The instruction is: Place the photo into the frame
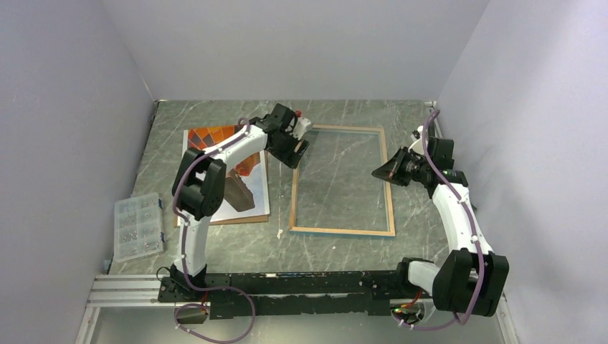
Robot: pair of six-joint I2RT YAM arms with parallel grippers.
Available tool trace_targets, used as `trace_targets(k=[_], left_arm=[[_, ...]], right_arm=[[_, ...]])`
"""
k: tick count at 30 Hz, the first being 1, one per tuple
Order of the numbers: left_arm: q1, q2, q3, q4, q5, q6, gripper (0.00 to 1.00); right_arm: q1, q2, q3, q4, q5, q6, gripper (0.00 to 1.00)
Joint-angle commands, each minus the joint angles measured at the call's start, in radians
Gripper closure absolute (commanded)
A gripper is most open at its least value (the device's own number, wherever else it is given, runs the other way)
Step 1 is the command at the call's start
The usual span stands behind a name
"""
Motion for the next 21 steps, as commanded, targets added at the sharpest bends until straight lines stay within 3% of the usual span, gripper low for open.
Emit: trace_targets(k=[1,13,21], left_arm=[[-0.023,0.058,0.097,-0.048,0.108,-0.055,0.23],[-0.033,0.155,0.109,-0.043,-0.037,-0.05,0.34],[-0.028,0.136,0.06,-0.014,-0.089,-0.008,0.67]], right_arm=[[0.001,-0.041,0.066,-0.04,0.019,-0.044,1.0],[0.001,-0.044,0.007,0.007,-0.024,-0.014,1.0],[0.029,-0.072,-0.044,0.049,-0.033,0.031,1.0]])
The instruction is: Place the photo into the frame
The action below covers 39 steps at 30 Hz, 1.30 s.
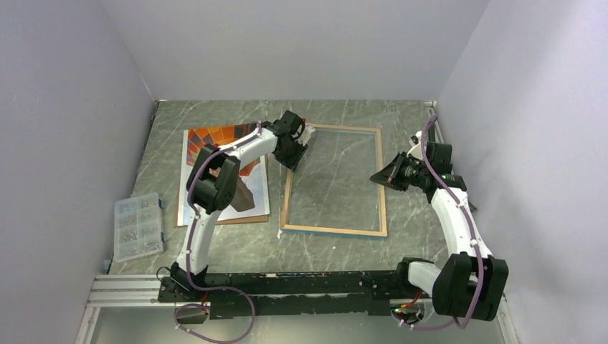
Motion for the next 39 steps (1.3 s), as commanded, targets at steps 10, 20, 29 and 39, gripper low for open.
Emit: trace_targets(k=[10,20,29,39], left_arm=[[0.015,-0.063,-0.039,-0.032,-0.003,0.03,0.61],[0.124,-0.248,0.057,-0.174,0.139,-0.052,0.33],[0.303,-0.335,-0.091,-0.145,0.132,-0.046,0.39],[0.352,-0.393,-0.216,-0.102,0.138,-0.015,0.43]], right_arm=[[0.075,-0.084,-0.028,0.138,-0.016,0.104,1.0],[0.089,-0.131,0.051,0.261,-0.062,0.238,1.0],[0.226,-0.114,0.105,0.572,-0.114,0.423,1.0],[0.226,-0.026,-0.111,0.783,-0.076,0.421,1.0]])
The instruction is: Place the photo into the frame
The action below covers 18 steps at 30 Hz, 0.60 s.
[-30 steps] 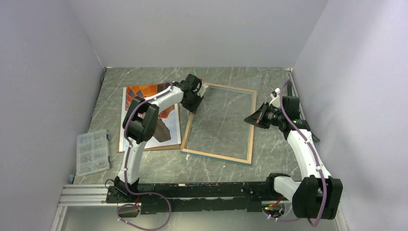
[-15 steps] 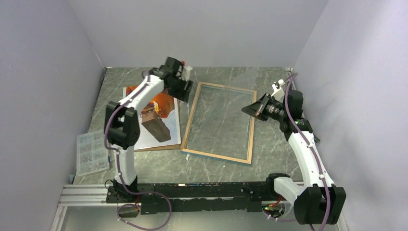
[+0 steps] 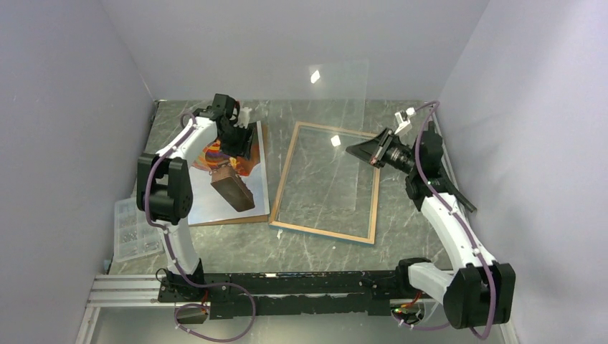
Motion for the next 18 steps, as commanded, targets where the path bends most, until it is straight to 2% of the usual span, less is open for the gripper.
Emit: trace_targets(k=[1,8,18], left_arm=[[-0.012,-0.059,-0.018,0.031,0.028,0.018,0.43],[-0.036,-0.049,-0.036,0.048,0.018,0.031,0.46],[-0.119,-0.014,-0.004,0.06,-0.003,0.041,0.46]], right_arm=[[-0.004,0.051,-0.14,0.176,0.021,0.01,1.0],[-0.061,0.084,-0.276,0.218,0.039,-0.025,1.0],[-0.089,0.132,-0.258,0.058,0.066,-0.154,1.0]])
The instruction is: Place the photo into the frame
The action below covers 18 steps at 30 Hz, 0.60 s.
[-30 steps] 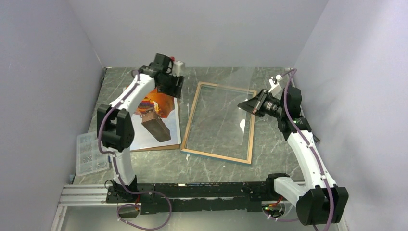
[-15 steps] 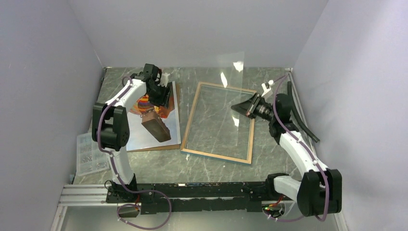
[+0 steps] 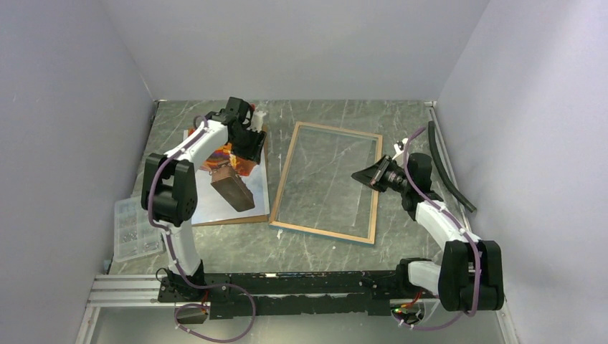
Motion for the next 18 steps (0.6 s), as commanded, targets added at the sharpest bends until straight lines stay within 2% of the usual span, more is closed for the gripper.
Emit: trace_targets(k=[1,7,18], left_arm=[[-0.044,-0.003,0.041,0.021,-0.007,0.02,0.46],[-0.083,0.049,0.08,0.041,-0.023,0.027,0.46],[-0.151,0.147,0.114,0.065,-0.054,0.035,0.48]], right_arm=[[-0.004,0.03,0.047,-0.045,0.028,-0.104,1.0],[-0.045,0.061,0.062,-0.095,0.04,-0.168,1.0],[-0.069,0.13,0.09,-0.155,-0.005,-0.192,1.0]])
